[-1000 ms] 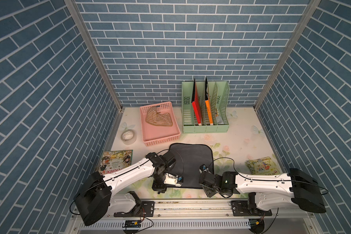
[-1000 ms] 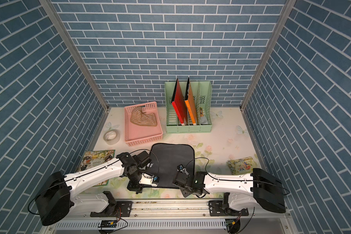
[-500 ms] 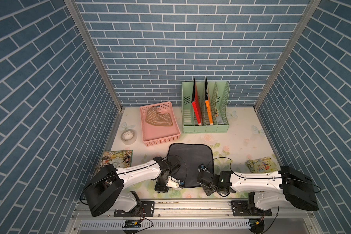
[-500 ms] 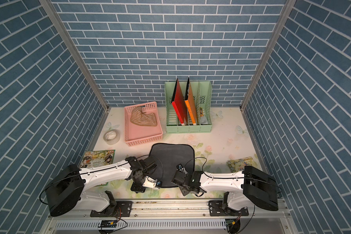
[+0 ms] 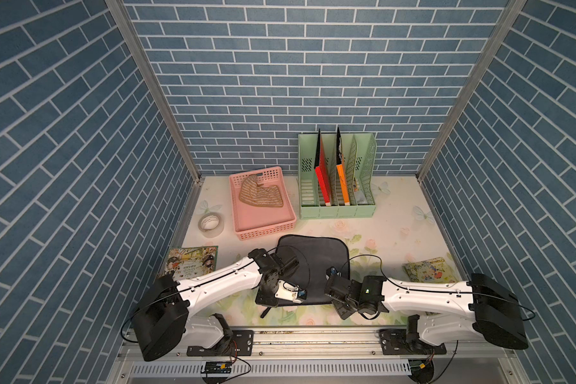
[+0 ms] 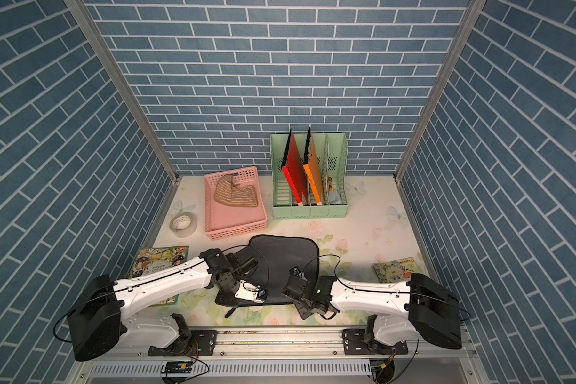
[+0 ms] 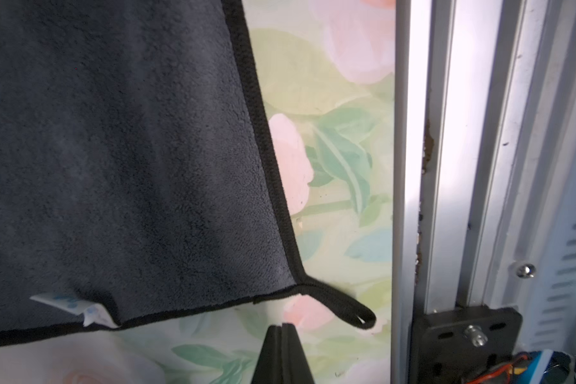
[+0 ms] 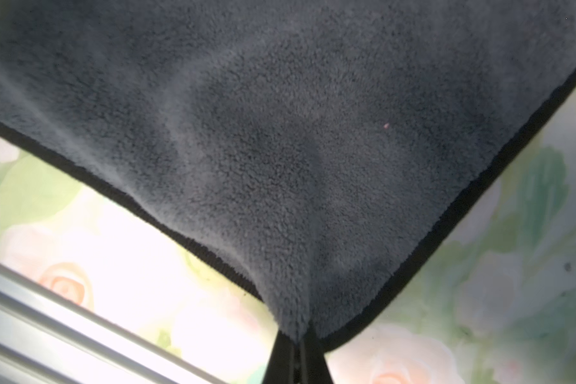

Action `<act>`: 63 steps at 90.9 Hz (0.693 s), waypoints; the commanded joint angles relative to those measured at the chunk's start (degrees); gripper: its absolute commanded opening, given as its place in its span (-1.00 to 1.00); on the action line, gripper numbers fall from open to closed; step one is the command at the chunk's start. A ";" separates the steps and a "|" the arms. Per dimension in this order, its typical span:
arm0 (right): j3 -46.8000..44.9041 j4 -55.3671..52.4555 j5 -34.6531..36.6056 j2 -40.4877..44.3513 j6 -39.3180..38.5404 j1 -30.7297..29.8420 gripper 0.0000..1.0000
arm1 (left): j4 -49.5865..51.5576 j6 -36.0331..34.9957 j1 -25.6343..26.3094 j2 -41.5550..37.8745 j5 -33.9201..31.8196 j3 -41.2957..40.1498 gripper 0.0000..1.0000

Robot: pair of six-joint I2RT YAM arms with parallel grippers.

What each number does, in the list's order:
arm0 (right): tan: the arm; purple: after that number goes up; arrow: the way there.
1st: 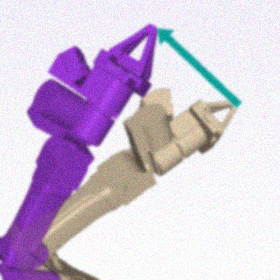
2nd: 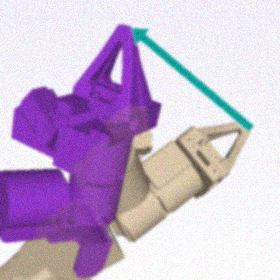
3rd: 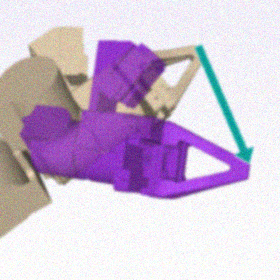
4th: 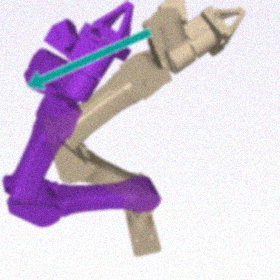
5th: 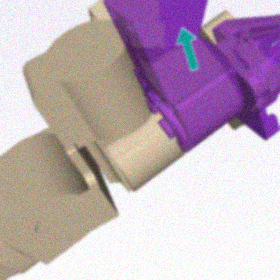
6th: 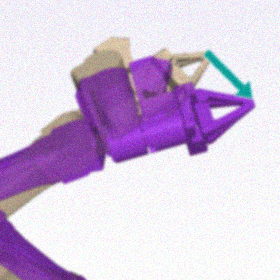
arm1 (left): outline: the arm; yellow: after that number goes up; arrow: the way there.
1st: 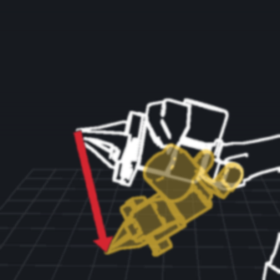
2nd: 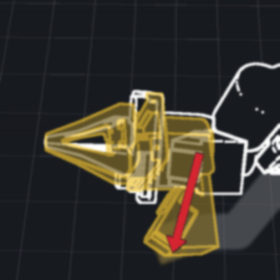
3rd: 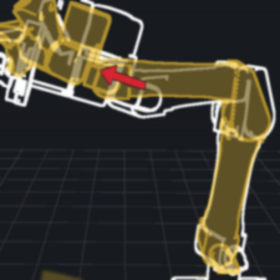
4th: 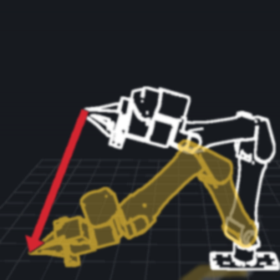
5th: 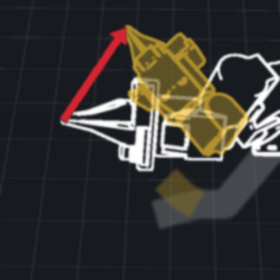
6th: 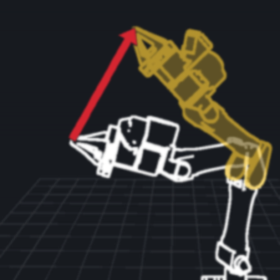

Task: Fold the square dishcloth
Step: Fold the cleaning item at the center of the board.

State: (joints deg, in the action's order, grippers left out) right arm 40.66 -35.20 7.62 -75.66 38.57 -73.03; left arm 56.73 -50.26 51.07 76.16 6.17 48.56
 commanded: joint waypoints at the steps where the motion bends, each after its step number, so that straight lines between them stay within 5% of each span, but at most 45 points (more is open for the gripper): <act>1: 2.80 -5.15 -2.86 0.86 -4.01 1.61 -1.00 | 6.80 -1.76 -0.98 -0.41 -0.40 2.55 -1.00; 6: 3.16 -5.03 -3.75 0.86 -4.71 2.41 -1.00 | 6.18 -1.46 -1.06 -0.63 1.56 2.90 -0.96; 18: 2.13 -2.93 -6.38 0.71 -5.08 4.72 -1.00 | 0.41 0.96 -0.09 -0.05 4.34 -1.38 -0.26; 34: 0.96 -0.47 -7.99 0.98 -4.84 6.63 -1.00 | -5.39 1.67 2.04 2.64 1.49 -7.53 0.03; 53: -0.03 1.78 -9.09 0.70 -4.64 7.53 -1.00 | -9.27 1.46 2.60 3.92 -1.14 -12.12 0.10; 63: -0.15 2.28 -9.20 0.60 -4.55 8.04 -1.00 | -11.44 2.57 2.81 4.44 -4.34 -13.43 -0.18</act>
State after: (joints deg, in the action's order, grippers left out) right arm 41.25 -34.17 -0.86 -75.42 35.46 -65.56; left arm 49.47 -48.56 53.47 78.65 5.76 38.26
